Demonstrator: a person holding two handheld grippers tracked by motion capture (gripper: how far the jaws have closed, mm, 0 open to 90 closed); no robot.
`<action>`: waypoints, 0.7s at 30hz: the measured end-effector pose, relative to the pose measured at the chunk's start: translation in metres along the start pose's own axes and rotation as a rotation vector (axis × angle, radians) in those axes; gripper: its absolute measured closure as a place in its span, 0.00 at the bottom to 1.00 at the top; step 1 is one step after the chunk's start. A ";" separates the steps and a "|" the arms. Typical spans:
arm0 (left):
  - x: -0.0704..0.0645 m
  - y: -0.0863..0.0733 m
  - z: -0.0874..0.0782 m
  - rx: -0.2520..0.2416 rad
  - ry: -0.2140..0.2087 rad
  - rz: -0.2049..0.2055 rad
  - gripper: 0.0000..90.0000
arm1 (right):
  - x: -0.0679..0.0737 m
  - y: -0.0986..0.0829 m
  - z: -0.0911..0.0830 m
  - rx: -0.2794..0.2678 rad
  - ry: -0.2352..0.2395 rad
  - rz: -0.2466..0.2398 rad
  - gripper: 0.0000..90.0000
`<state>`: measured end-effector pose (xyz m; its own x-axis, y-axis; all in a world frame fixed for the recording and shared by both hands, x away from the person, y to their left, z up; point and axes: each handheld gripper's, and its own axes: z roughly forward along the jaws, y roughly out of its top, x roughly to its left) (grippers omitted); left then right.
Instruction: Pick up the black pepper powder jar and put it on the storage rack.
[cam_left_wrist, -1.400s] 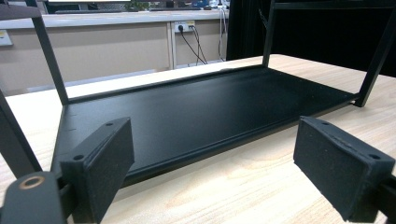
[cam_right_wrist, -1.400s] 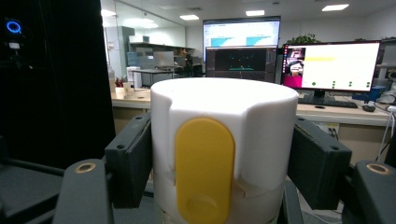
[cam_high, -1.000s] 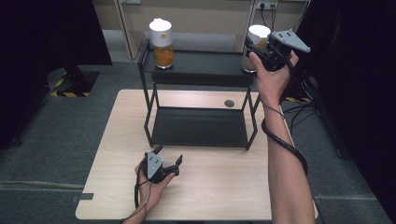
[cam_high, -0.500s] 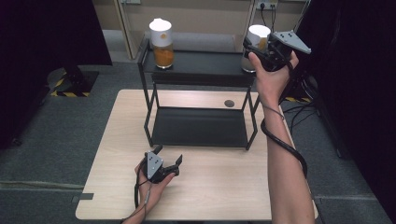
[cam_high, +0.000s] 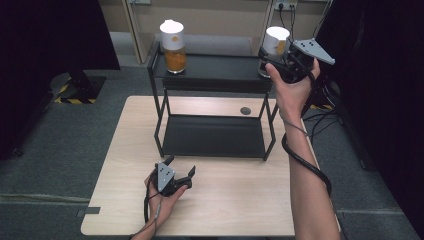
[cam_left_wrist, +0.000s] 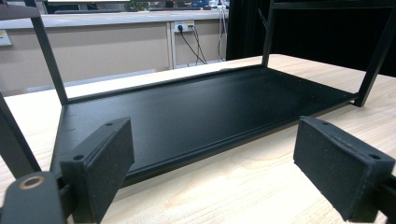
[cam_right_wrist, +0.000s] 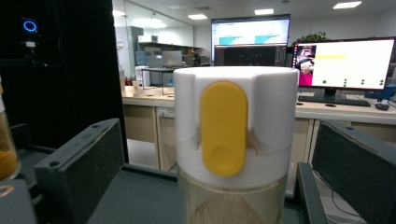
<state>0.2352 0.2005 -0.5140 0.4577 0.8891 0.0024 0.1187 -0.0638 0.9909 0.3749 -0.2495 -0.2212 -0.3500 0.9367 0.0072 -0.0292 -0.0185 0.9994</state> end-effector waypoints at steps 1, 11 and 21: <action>0.000 0.000 0.000 0.000 0.000 0.000 0.13 | 0.000 -0.001 -0.001 0.001 0.002 -0.002 0.03; 0.000 0.000 0.000 0.000 0.000 -0.001 0.13 | 0.001 -0.007 -0.013 -0.003 0.023 -0.014 0.03; 0.000 0.001 0.000 0.003 0.001 0.002 0.13 | 0.002 -0.015 -0.022 -0.002 0.038 -0.016 0.02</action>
<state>0.2350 0.2010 -0.5135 0.4574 0.8893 0.0041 0.1209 -0.0667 0.9904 0.3535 -0.2548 -0.2370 -0.3851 0.9228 -0.0103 -0.0373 -0.0044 0.9993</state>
